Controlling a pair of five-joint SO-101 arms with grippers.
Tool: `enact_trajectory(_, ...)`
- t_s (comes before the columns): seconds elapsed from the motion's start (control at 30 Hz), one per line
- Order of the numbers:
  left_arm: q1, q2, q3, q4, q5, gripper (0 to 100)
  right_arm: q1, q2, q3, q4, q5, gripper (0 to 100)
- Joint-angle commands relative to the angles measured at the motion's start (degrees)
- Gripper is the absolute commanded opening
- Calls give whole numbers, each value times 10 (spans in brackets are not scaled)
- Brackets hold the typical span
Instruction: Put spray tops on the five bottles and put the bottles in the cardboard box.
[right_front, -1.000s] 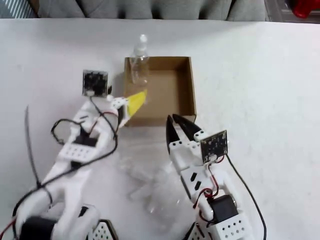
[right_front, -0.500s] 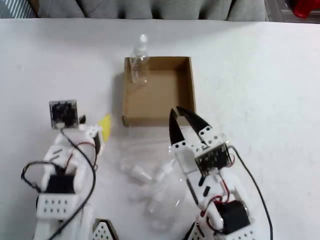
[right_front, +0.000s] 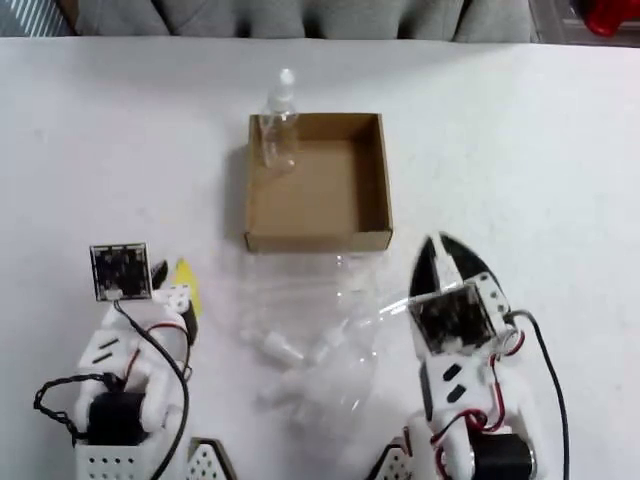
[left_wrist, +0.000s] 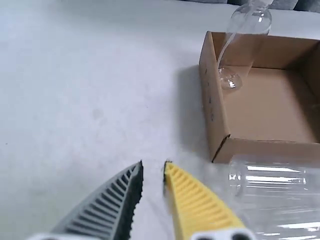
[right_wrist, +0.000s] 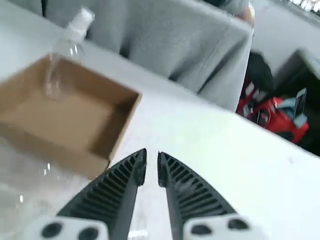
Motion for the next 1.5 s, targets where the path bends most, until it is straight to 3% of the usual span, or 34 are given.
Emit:
enact_trajectory(0.0, -4, 6, -6, 1, -5, 85, 92, 54, -26, 162, 15, 21)
enact_trajectory(0.1, 0, 5, 12, -1, -5, 86, 149, 93, -37, 186, 30, 21)
enact_trajectory(0.23, -3, 5, 22, -9, -1, 87, 197, 127, 25, 162, 193, 17)
enact_trajectory(0.4, -4, 5, 38, -3, -4, 87, 204, 105, 171, 80, 71, 17)
enact_trajectory(0.5, -3, 5, 27, -3, -12, 87, 241, 86, 178, 77, 62, 17)
enact_trajectory(0.63, -4, 8, -29, 42, -114, 84, 304, 65, 186, 66, 40, 16)
enact_trajectory(0.77, 0, 30, -108, 79, -127, 83, 356, 66, 209, 20, 36, 18)
enact_trajectory(0.87, 0, 114, -183, 98, -146, 83, 393, 66, 229, -16, 43, 19)
enact_trajectory(1.13, 7, 414, -372, 115, -305, 87, 529, 67, 230, -175, 62, 16)
enact_trajectory(1.47, 198, 510, -396, 156, -472, 88, 575, 68, 185, -242, 86, 16)
